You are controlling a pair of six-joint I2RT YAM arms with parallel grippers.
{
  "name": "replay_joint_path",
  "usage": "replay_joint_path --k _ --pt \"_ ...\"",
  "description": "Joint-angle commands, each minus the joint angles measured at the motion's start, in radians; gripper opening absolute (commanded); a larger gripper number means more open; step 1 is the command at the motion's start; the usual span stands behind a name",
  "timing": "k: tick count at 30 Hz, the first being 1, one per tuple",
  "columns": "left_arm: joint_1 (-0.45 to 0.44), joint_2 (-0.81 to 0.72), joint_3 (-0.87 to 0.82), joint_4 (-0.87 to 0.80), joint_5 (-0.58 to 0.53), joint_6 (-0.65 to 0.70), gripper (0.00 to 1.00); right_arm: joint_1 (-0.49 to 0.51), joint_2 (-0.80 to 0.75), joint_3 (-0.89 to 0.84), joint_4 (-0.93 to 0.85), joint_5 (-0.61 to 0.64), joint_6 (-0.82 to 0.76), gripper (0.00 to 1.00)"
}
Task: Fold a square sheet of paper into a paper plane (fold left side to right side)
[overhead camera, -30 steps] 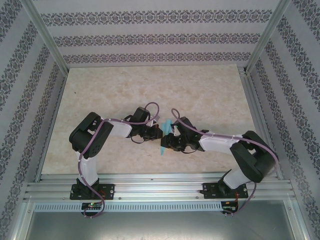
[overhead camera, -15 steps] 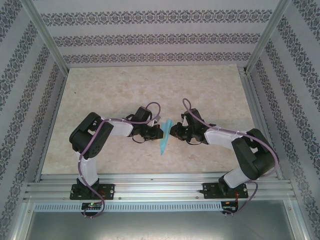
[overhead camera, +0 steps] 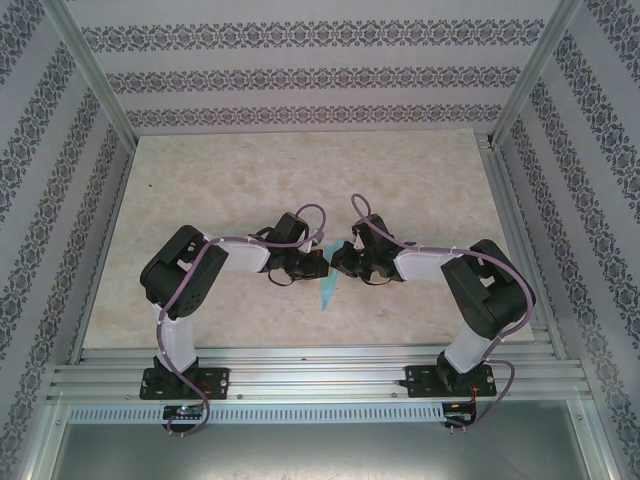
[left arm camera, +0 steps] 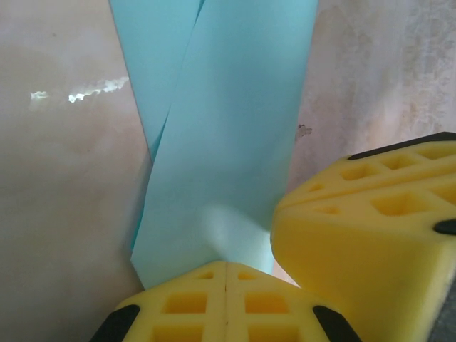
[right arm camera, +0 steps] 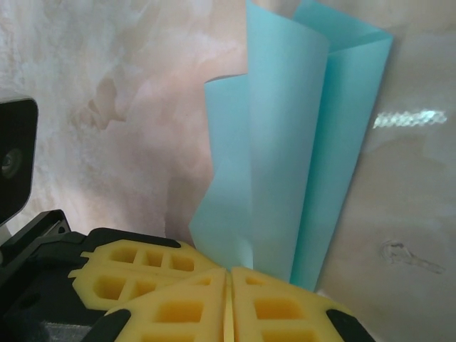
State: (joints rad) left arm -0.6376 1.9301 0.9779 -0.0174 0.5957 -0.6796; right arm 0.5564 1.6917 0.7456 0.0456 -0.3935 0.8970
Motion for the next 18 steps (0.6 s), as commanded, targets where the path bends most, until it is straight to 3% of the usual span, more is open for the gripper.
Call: replay_joint_path --k 1,18 --pt "-0.03 0.081 -0.023 -0.111 -0.123 0.048 0.0 0.01 0.035 0.04 -0.012 0.041 0.004 0.11" --pt "-0.03 0.089 -0.024 -0.129 -0.131 0.058 0.0 -0.029 0.108 0.132 -0.193 0.182 -0.139 0.13"
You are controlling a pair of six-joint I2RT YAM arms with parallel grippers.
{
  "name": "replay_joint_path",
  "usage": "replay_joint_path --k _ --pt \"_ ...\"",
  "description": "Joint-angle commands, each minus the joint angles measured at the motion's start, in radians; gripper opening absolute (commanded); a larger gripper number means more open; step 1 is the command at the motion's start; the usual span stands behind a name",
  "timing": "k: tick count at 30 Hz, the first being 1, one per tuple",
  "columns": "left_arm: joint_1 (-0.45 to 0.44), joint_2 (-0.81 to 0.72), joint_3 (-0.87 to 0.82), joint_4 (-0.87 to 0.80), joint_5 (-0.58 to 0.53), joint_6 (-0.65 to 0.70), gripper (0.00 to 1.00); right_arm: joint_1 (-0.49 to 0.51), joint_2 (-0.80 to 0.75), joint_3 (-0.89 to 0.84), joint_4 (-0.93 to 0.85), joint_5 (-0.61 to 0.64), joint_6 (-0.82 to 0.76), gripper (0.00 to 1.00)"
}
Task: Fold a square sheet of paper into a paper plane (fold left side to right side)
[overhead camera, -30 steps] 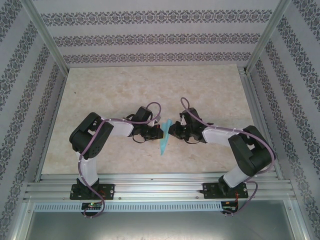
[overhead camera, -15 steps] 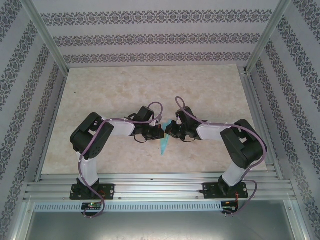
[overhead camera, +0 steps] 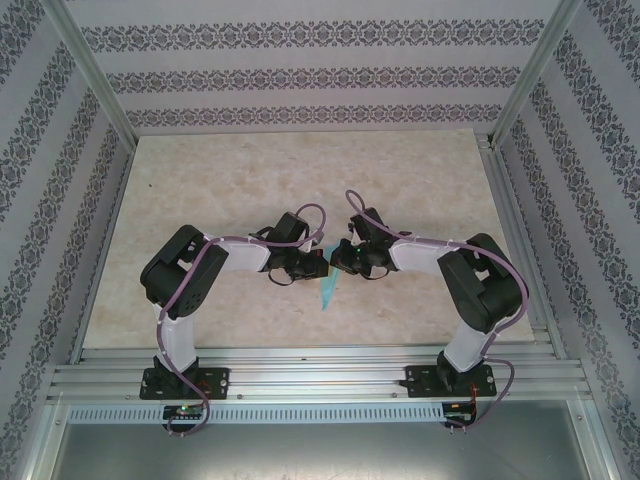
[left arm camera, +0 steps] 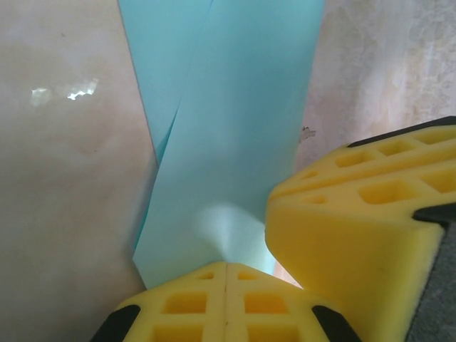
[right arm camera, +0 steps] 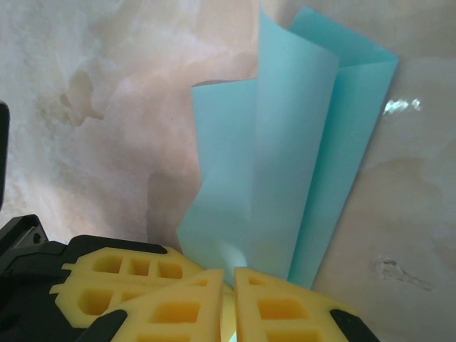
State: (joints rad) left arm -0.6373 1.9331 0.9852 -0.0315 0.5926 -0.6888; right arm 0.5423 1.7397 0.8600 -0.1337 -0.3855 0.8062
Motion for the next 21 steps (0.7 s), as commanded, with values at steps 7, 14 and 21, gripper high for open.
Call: replay_joint_path --k 7,14,21 --pt "-0.03 0.085 -0.035 -0.112 -0.123 0.068 0.0 -0.046 0.101 0.037 -0.011 0.168 -0.075 0.13" --pt "-0.032 0.087 -0.04 -0.119 -0.124 0.071 0.0 -0.113 0.103 0.041 0.033 0.145 -0.109 0.14" --pt "-0.032 0.094 -0.034 -0.128 -0.127 0.076 0.0 -0.18 0.162 0.15 0.045 0.116 -0.159 0.15"
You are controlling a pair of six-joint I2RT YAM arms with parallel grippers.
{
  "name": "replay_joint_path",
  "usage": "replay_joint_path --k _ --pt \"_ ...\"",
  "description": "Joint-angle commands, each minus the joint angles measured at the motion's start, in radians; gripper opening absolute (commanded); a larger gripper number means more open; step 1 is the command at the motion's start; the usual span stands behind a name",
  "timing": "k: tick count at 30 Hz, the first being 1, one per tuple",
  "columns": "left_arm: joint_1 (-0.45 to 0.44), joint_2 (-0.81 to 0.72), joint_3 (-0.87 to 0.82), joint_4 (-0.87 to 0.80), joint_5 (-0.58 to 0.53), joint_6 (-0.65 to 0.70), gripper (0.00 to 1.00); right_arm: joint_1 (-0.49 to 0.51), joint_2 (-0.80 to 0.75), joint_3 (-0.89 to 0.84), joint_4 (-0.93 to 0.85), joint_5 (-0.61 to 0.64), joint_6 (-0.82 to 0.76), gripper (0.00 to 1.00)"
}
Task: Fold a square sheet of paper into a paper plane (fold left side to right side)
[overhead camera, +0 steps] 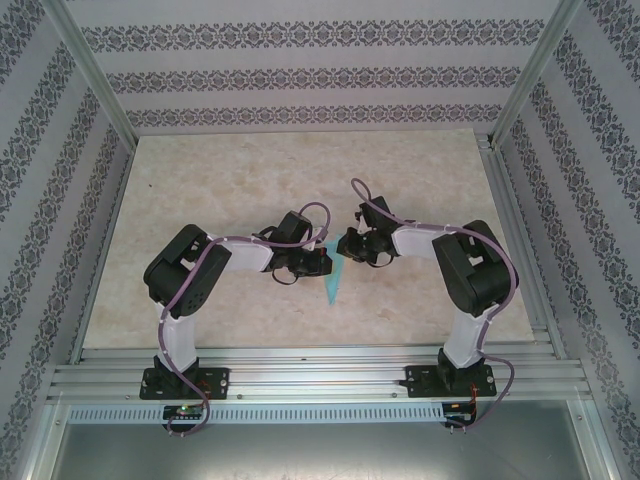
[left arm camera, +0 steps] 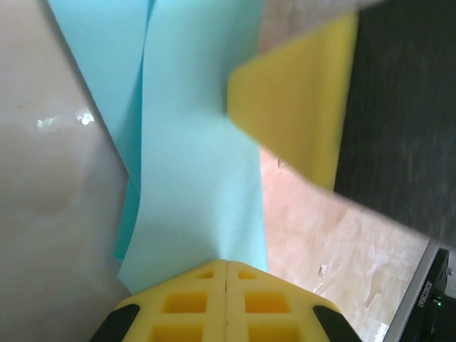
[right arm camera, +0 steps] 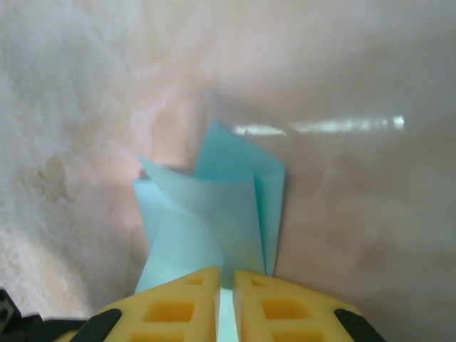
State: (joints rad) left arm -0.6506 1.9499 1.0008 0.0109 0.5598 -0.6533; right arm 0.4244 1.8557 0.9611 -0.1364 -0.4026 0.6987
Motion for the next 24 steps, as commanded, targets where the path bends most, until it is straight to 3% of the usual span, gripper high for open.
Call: replay_joint_path --k 1,6,11,17,24 --pt "-0.018 0.076 -0.05 -0.17 -0.094 0.041 0.0 -0.075 0.055 0.065 0.046 0.138 -0.059 0.15" --pt "-0.019 0.076 -0.048 -0.17 -0.092 0.042 0.0 -0.118 0.072 0.122 0.032 0.135 -0.091 0.15" --pt "-0.02 0.076 -0.048 -0.17 -0.092 0.043 0.0 -0.112 -0.027 0.077 0.021 0.103 -0.101 0.16" --pt "-0.022 0.072 -0.047 -0.168 -0.092 0.046 0.0 -0.033 -0.151 -0.05 0.078 0.029 -0.008 0.17" --pt "-0.024 0.064 -0.048 -0.166 -0.09 0.051 0.0 0.045 -0.076 -0.089 0.179 0.027 0.107 0.17"
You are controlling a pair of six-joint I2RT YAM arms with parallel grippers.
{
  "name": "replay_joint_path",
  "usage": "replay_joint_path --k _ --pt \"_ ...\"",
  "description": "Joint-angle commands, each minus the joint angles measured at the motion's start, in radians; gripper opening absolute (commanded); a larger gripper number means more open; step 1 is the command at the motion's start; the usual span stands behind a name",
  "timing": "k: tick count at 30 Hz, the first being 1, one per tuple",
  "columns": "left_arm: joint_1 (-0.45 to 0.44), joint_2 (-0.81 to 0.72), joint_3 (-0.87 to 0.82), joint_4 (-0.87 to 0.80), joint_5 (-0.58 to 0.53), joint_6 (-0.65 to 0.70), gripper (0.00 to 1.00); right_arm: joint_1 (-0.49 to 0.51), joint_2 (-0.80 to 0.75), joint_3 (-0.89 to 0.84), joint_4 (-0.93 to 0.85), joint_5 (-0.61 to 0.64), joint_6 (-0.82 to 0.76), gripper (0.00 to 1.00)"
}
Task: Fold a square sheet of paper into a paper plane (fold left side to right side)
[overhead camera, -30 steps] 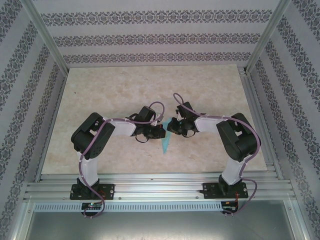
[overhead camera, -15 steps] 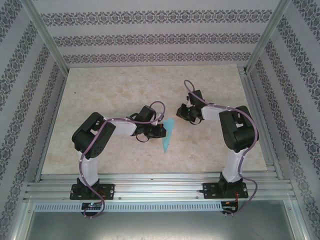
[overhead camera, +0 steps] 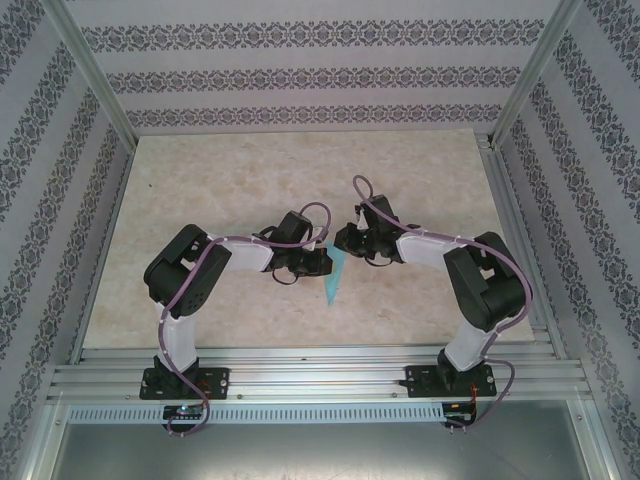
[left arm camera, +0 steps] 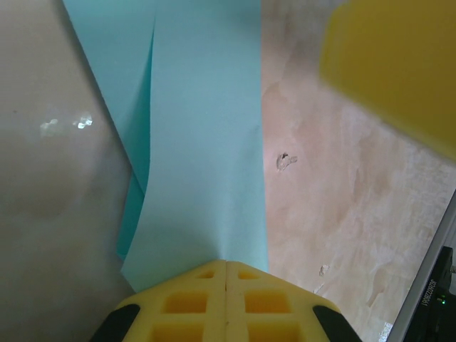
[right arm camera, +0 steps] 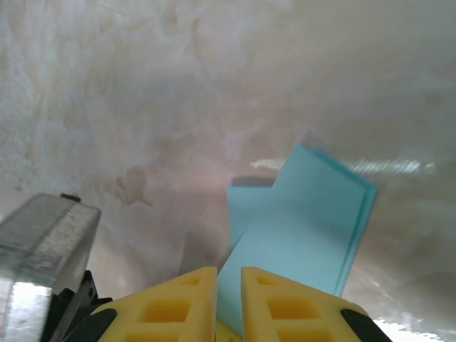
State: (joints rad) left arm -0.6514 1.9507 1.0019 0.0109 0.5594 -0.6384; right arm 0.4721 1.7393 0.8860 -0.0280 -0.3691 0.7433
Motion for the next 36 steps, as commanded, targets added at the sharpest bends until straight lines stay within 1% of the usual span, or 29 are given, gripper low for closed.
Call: replay_joint_path --k 1,3,9,13,16,19,22,24,30,36 --pt "-0.024 0.06 -0.05 -0.163 -0.089 0.037 0.0 -0.006 0.058 -0.015 0.087 -0.011 0.071 0.16" --pt "-0.024 0.057 -0.054 -0.159 -0.087 0.039 0.0 -0.011 0.086 -0.007 0.102 -0.011 0.075 0.16" --pt "-0.025 0.028 -0.067 -0.132 -0.069 0.043 0.0 -0.021 0.15 0.014 0.029 0.035 0.044 0.16" --pt "-0.025 -0.056 -0.082 -0.108 -0.06 0.063 0.0 -0.026 0.172 0.007 0.005 0.033 0.034 0.15" --pt "-0.025 -0.132 -0.095 -0.078 -0.043 0.082 0.03 -0.024 0.178 -0.002 0.021 0.014 0.036 0.15" --pt "-0.028 -0.171 -0.105 -0.031 0.002 0.101 0.03 -0.021 0.177 0.0 0.026 0.0 0.034 0.15" --pt "-0.03 -0.163 -0.11 0.026 0.052 0.103 0.02 -0.021 0.177 0.015 0.004 -0.002 0.023 0.15" --pt "-0.03 -0.151 -0.105 0.055 0.072 0.093 0.0 -0.021 0.177 0.018 -0.002 -0.002 0.016 0.15" --pt "-0.03 -0.129 -0.085 0.145 0.109 0.062 0.0 -0.018 0.186 0.025 -0.011 -0.005 0.014 0.15" --pt "-0.032 -0.074 -0.015 0.058 0.098 0.118 0.0 -0.016 0.191 0.029 -0.014 -0.008 0.011 0.15"
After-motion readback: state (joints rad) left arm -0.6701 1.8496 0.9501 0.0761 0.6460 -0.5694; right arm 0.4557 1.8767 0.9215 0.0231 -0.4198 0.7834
